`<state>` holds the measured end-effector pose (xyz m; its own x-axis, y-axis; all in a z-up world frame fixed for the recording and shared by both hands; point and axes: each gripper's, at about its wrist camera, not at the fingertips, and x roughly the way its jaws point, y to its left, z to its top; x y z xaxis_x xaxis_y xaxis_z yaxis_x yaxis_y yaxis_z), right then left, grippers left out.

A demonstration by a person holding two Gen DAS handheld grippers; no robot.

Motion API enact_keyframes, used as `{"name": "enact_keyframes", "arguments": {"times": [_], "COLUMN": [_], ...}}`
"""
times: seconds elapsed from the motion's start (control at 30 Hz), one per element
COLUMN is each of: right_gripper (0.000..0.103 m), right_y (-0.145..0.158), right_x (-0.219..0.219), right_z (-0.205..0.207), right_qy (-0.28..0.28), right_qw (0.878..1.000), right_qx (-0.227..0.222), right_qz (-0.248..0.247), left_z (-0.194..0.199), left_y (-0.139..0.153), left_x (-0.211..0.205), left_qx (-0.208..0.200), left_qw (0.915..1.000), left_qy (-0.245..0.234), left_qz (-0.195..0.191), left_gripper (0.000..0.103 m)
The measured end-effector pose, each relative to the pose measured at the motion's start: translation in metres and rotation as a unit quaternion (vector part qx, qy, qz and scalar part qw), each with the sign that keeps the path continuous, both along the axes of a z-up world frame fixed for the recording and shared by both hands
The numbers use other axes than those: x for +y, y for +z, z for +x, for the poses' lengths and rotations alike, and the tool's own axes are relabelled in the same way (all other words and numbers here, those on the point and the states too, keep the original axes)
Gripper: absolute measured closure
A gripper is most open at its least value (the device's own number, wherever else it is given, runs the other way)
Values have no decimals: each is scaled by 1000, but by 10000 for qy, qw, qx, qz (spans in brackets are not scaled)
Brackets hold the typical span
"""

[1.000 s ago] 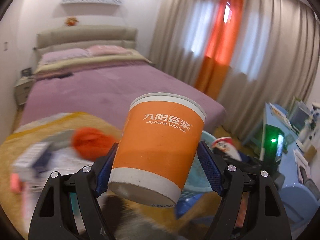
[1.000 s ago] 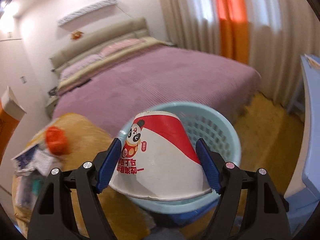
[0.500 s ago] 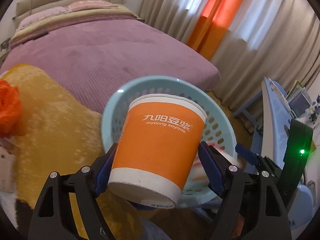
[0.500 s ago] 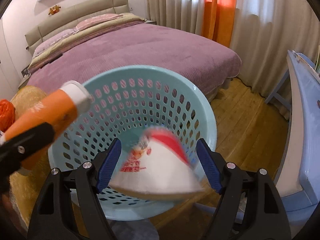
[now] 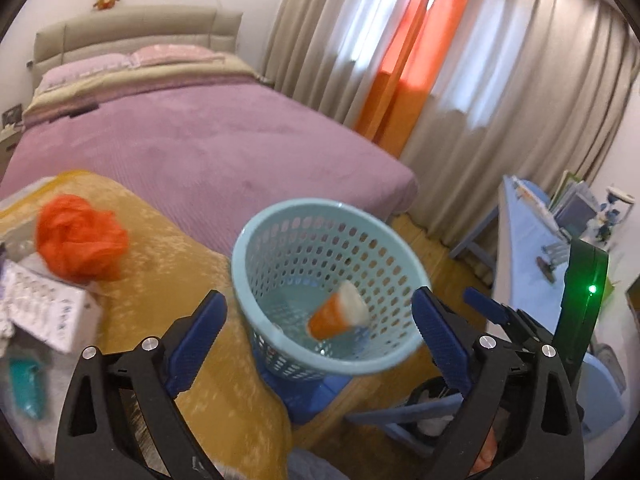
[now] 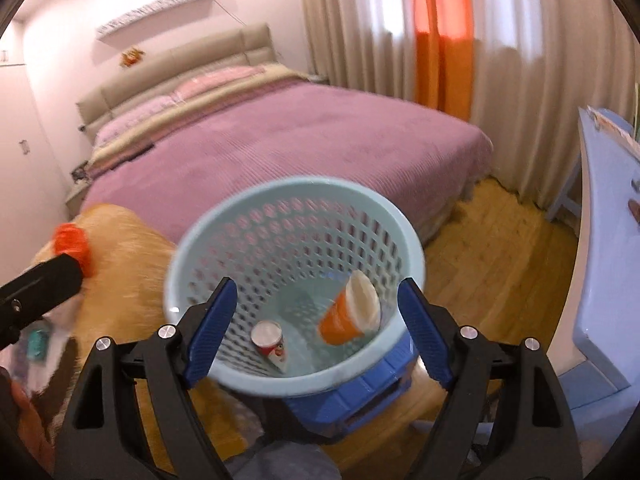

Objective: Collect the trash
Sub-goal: 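Grasp the tiger-print card box with the left gripper while the right grasps the cardboard booklet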

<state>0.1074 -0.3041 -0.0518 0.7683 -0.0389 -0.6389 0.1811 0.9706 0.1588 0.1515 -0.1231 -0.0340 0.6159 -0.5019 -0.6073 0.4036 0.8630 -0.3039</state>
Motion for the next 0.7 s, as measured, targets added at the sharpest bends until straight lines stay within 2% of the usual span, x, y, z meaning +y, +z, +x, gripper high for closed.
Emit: {"name": "enact_keyframes", "arguments": {"times": [0.17, 0.23, 0.33, 0.43, 0.57, 0.7], "right_gripper": [25, 25, 25, 25, 25, 25], "right_y": [36, 48, 59, 63, 61, 52], "right_x": [39, 62, 99, 135, 186, 226], "right_z": [-31, -44, -57, -67, -78, -86], "right_qy": [554, 901, 1442, 1999, 2705, 3274], "right_qw": [9962, 9916, 9830, 9717, 9544, 9383], "right_qx": [-658, -916, -1109, -1210, -1242, -1106], "right_qz": [95, 168, 235, 334, 247, 164], "left_z": [-42, -63, -85, -107, -138, -160], "left_y": [28, 37, 43, 43, 38, 30], "left_x": [37, 60, 94, 137, 200, 250], "left_qx": [-446, -625, -686, -652, -790, -675], "left_qw": [9989, 9974, 9955, 9921, 9798, 9712], "left_qy": [165, 363, 655, 1069, 1833, 2278], "left_qz": [31, 80, 59, 80, 114, 184], "left_gripper": [11, 11, 10, 10, 11, 11]}}
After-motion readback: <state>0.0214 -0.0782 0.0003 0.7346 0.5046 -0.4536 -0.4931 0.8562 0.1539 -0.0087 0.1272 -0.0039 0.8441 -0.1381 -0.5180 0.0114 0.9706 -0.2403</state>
